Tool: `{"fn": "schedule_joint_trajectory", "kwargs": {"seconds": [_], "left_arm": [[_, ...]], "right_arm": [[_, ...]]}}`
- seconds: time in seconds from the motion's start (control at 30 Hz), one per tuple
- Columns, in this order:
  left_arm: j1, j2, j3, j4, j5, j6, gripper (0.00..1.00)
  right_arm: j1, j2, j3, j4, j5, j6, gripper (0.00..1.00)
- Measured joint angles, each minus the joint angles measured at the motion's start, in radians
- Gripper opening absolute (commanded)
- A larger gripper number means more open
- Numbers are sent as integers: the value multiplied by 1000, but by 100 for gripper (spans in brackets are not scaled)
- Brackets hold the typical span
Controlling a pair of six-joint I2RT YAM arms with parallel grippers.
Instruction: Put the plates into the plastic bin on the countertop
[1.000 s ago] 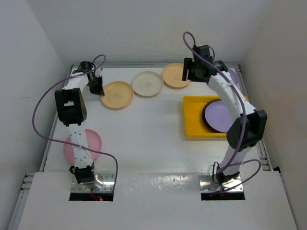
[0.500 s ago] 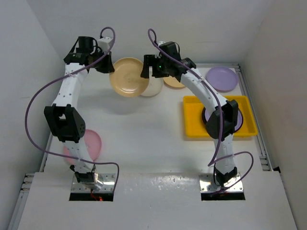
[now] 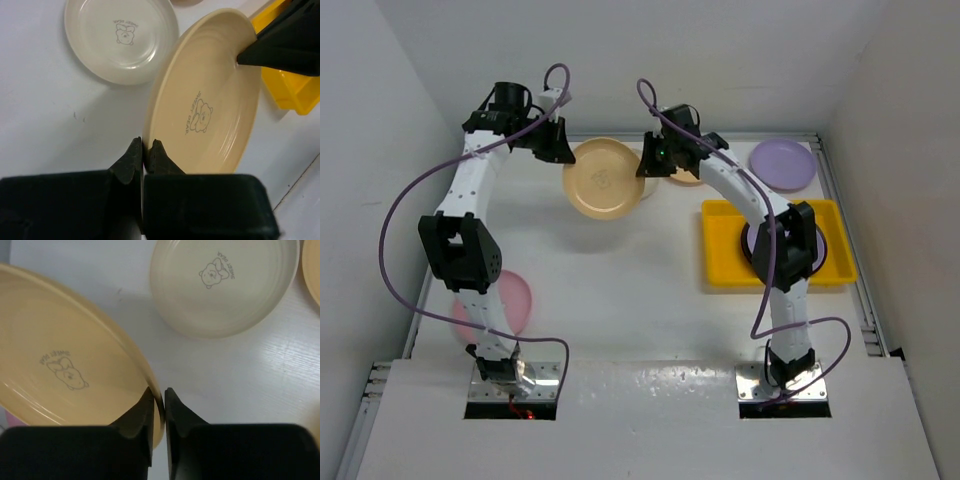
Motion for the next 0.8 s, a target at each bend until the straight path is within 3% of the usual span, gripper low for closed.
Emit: {"fn": "schedule_joint_trajectory", "kwargs": {"seconds": [0.03, 0.07, 0.1, 0.13, 0.23, 0.37, 0.57, 0.67, 0.8], "left_arm": [[-2, 0, 0, 1, 6, 0, 0], [-5, 0, -1, 2, 9, 1, 0], [-6, 0, -2, 5, 2, 2, 8], [-5, 0, -3, 6, -1, 3, 54], [-7, 0, -4, 2, -15, 8, 100], [-5, 0, -5, -7, -98, 1, 100], [57, -12, -37, -41, -298, 13, 100], [148, -52, -140, -45, -375, 31, 100], [291, -134, -335, -58, -439, 62, 100]], "right_arm": [[0, 0, -2, 0, -3, 4, 0], [2, 0, -3, 0, -3, 7, 0], [2, 0, -6, -4, -5, 7, 0], [3, -3, -13, -1, -6, 10, 0], [-5, -39, -95, 26, 2, 42, 0], [-113, -160, -303, 32, -5, 106, 0], [-542, -543, -726, 0, 45, 165, 0], [-754, -735, -880, -53, 94, 169, 0], [-897, -850, -989, -117, 106, 157, 0]]}}
